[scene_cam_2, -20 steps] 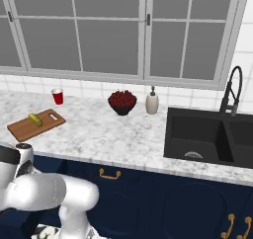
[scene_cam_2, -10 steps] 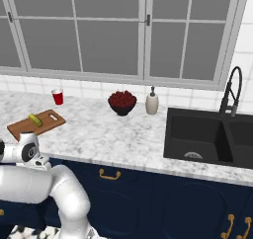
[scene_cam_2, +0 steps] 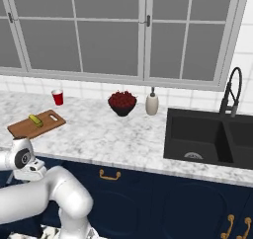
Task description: Place the appropriate cutting tool for cutting the cucumber skin on the cutting board.
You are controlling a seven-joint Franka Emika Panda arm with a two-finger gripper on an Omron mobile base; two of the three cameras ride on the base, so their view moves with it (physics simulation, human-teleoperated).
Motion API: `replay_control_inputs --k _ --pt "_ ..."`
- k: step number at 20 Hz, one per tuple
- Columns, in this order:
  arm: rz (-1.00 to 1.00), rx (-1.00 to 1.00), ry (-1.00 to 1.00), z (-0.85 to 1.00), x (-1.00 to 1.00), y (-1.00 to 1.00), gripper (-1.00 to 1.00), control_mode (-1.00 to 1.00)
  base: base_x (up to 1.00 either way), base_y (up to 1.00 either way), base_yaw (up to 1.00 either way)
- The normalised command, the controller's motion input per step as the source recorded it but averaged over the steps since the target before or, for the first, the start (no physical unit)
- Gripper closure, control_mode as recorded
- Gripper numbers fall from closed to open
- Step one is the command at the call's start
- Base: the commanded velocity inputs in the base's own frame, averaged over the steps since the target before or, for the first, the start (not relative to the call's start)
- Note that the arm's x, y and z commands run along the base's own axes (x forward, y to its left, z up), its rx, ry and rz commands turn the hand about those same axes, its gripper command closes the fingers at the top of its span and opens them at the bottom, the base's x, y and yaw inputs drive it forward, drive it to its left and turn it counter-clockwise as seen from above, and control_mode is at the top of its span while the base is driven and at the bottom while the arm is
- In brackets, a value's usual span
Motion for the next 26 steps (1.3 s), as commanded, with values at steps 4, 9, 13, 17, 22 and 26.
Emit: replay_control_inputs --k 4,9,13,17,22,26 --pt "0.05 0.05 0.09 -0.58 -0.25 0.35 -1.0 -1.0 0.0 0.0 0.0" --pt "0.19 0.03 0.16 -0.38 -0.01 0.64 -1.0 -1.0 0.0 0.0 0.0" --pt "0.22 0.02 0.03 -0.39 -0.31 0.82 -1.0 -1.0 0.0 0.0 0.0" --pt "0.12 0.03 0.0 -0.55 -0.88 0.69 -1.0 -1.0 0.0 0.0 0.0" --pt "0.02 0.01 0.0 -0.52 -0.41 0.26 -1.0 -1.0 0.0 0.0 0.0" --pt "0.0 0.13 0.0 -0.46 0.0 -0.32 -1.0 -1.0 0.0 0.0 0.0"
